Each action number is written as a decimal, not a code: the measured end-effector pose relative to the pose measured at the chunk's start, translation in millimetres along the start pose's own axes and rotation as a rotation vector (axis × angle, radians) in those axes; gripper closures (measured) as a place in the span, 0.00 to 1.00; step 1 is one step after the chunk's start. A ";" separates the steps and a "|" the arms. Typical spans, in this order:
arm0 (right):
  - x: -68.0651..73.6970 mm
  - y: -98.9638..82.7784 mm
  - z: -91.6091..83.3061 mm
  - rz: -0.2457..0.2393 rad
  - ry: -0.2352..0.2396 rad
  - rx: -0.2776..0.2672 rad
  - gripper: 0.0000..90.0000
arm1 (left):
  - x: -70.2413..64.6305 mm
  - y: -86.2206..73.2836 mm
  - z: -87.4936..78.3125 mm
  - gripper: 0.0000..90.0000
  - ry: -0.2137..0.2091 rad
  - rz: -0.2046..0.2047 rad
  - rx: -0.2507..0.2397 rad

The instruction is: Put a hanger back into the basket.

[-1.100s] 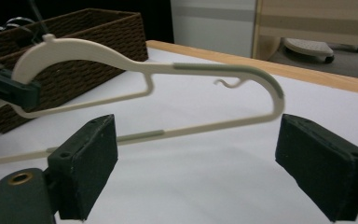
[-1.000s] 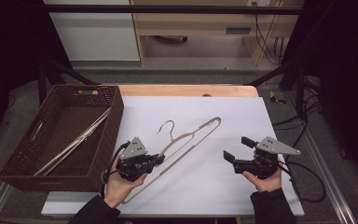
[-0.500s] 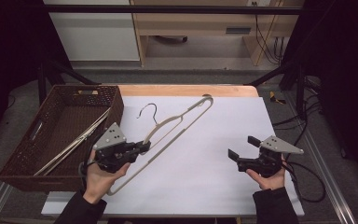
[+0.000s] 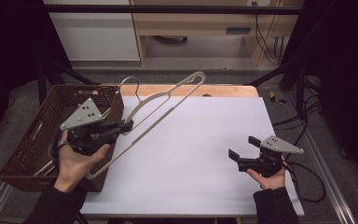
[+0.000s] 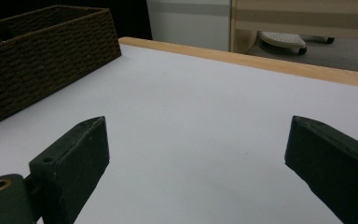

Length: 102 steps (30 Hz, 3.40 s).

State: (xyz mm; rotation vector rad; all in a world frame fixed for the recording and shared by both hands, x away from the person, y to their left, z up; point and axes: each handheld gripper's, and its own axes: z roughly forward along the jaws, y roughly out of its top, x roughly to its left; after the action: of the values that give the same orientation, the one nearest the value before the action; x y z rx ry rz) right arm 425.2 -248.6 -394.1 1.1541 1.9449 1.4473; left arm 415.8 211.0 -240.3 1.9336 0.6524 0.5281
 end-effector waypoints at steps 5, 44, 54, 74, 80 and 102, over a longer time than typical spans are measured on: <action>-0.8 -0.3 0.3 -0.004 -0.003 -0.001 0.07 | 17.0 6.4 -13.9 0.96 0.030 0.013 0.007; -3.9 -4.2 5.8 -0.015 -0.009 0.027 0.07 | 156.5 -91.6 -72.9 0.96 0.316 -0.027 0.168; -4.4 -4.3 5.6 -0.011 -0.009 0.027 0.07 | 171.2 -122.3 -76.5 0.96 0.340 -0.033 0.228; -4.3 -5.8 8.0 -0.011 -0.016 0.035 0.07 | 168.6 -167.0 -55.4 0.96 0.346 0.057 0.363; -3.9 -5.9 8.1 -0.007 -0.015 0.038 0.07 | 169.0 -185.8 -46.5 0.96 0.352 0.007 0.362; -3.1 -4.6 5.9 -0.012 -0.004 0.025 0.06 | 104.0 -133.1 -54.6 0.51 0.251 -0.178 -0.104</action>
State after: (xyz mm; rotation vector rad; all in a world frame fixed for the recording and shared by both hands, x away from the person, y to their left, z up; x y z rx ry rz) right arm 429.6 -248.3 -400.8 1.1536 1.9695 1.4169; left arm 432.9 363.5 -329.5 1.7070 0.9294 0.6840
